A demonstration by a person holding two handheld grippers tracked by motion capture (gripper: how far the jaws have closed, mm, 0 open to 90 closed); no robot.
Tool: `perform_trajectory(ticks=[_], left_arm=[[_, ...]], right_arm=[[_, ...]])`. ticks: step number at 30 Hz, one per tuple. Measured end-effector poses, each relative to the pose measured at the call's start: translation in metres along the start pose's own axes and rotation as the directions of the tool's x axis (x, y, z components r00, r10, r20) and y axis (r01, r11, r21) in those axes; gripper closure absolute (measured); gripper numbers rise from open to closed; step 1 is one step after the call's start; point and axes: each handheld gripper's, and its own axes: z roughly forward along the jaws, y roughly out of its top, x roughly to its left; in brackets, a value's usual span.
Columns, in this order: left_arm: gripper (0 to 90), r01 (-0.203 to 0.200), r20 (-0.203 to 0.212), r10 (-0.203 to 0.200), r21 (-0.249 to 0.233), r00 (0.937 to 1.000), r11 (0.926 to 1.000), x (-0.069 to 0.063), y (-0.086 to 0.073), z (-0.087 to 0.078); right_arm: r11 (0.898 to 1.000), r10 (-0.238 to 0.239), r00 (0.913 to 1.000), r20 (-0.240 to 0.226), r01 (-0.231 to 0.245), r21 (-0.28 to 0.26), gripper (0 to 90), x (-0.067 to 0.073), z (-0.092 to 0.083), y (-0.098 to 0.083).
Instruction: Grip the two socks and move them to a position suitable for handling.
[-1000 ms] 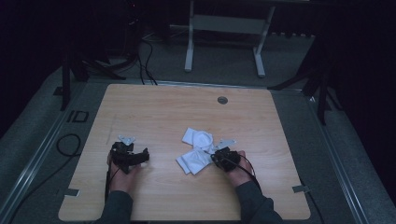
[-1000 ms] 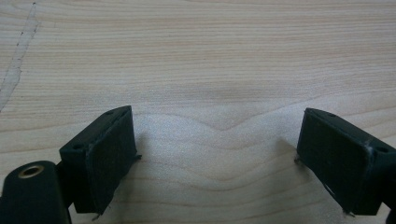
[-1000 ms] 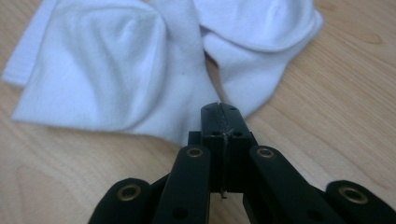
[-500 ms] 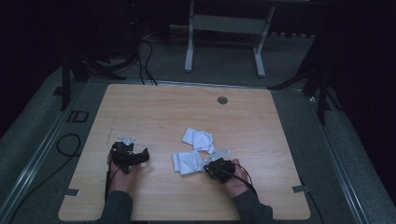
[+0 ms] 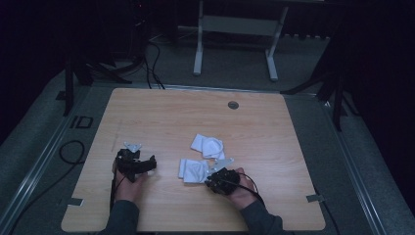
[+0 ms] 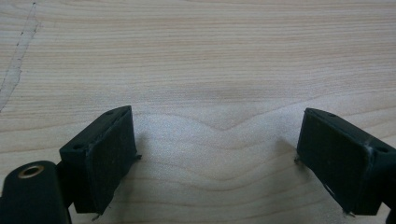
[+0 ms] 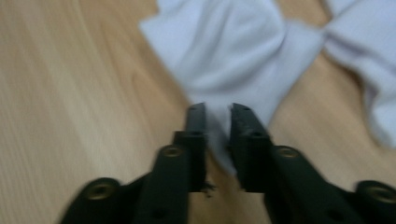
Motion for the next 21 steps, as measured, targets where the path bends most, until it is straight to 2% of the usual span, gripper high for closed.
perform_trajectory(ticks=[2,3,4,8,12,14,17,19,21], left_arm=[[11.5,0.0,0.0,0.0,0.0,1.0,1.0,0.0,0.0,0.0],[11.5,0.0,0.0,0.0,-0.001,1.0,1.0,0.0,0.0,0.0],[11.5,0.0,0.0,0.0,-0.001,1.0,1.0,0.0,0.0,0.0],[11.5,0.0,0.0,0.0,-0.001,1.0,1.0,0.0,0.0,0.0],[11.5,0.0,0.0,0.0,-0.001,1.0,1.0,0.0,0.0,0.0],[11.5,0.0,0.0,0.0,-0.001,1.0,1.0,0.0,0.0,0.0],[11.5,0.0,0.0,0.0,-0.001,1.0,1.0,0.0,0.0,0.0],[11.5,0.0,0.0,0.0,-0.001,1.0,1.0,0.0,0.0,0.0],[11.5,0.0,0.0,0.0,-0.001,1.0,1.0,0.0,0.0,0.0]], right_arm=[[1.0,0.008,1.0,0.003,-0.008,-0.009,70.1,-0.001,0.0,0.004],[0.999,0.03,0.9995,0.009,-0.03,-0.032,63.6,-0.005,0.0,0.015],[0.999,0.03,0.9995,0.009,-0.03,-0.032,63.6,-0.005,0.0,0.015],[0.996,0.08,0.9966,0.02,-0.079,-0.034,60.0,-0.012,0.007,0.026],[0.992,0.125,0.9921,-0.001,-0.125,-0.016,60.9,-0.018,0.02,0.029],[0.991,0.131,0.9914,-0.01,-0.131,0.006,65.2,-0.017,0.027,0.028],[0.991,0.135,0.9904,-0.029,-0.135,-0.001,78.2,-0.017,0.027,0.029],[0.992,0.127,0.9917,-0.019,-0.127,-0.005,85.0,-0.016,0.025,0.03],[0.992,0.125,0.9921,-0.007,-0.126,-0.025,88.0,-0.012,0.02,0.032]])
